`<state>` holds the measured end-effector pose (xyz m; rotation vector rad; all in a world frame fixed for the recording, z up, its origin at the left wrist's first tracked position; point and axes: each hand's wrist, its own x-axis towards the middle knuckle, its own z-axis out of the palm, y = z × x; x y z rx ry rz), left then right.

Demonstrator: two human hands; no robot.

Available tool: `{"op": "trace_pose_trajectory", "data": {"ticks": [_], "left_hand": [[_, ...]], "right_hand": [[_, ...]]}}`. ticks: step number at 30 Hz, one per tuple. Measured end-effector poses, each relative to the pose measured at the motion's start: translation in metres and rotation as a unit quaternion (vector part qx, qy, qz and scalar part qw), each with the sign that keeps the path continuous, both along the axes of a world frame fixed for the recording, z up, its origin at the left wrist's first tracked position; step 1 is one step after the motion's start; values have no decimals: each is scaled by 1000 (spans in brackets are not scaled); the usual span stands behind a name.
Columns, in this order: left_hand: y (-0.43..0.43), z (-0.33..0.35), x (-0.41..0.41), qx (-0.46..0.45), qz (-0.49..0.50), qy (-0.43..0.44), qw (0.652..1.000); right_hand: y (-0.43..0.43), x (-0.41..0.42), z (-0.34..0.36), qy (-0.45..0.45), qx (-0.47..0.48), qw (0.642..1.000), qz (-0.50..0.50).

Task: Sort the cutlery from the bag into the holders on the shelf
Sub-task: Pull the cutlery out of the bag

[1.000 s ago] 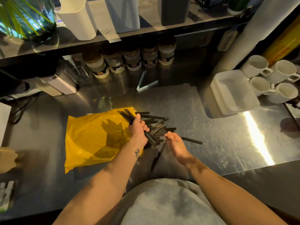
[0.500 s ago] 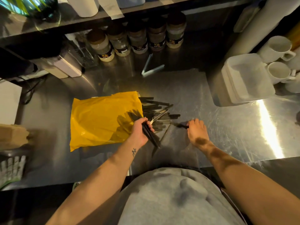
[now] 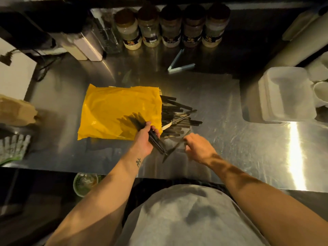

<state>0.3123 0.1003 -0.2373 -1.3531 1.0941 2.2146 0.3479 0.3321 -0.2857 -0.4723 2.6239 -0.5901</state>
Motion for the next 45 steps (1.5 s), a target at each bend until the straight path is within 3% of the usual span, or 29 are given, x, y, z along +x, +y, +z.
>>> {"op": "trace_pose_trajectory", "data": {"ticks": [5,12,15,18,22,26,31,33,35,38,42,44,45], "left_hand": [[-14,1,13,-20,43,-8,999],[-17,-2,25,3,65,-33,997],[-8,-5,25,-9,50,-25,998],[8,-6,23,-8,25,-19,999],[36,-6,22,-51,-20,5,998],[60,-11,21,-81,-101,25,991],[78,-17,20,-118,-110,-7,987],[86,-6,20,-91,-106,2,990],[93,2,18,-60,-100,12,993],[100,2,9,-14,-66,26,997],[107,7,-5,-47,-31,24,998],[108,9,-17,-46,-14,35,998],[108,14,-27,-42,-8,48,998]], "right_hand": [[-30,-9,-13,108,4,987,118],[-34,-7,-28,177,72,968,161],[-26,-2,-23,62,17,997,44],[-19,5,-7,-72,-85,986,-123],[-28,8,23,-51,-244,945,-211],[-39,-2,42,-58,-322,916,-234],[-39,-7,37,-103,-270,932,-217],[-37,-6,29,-71,-207,957,-191],[-33,-8,29,-41,-204,960,-186],[-30,-14,36,-43,-238,943,-230],[-21,-16,33,2,-265,932,-248],[-17,-18,30,-16,-300,892,-337],[-16,-20,32,-46,-326,852,-408]]}}
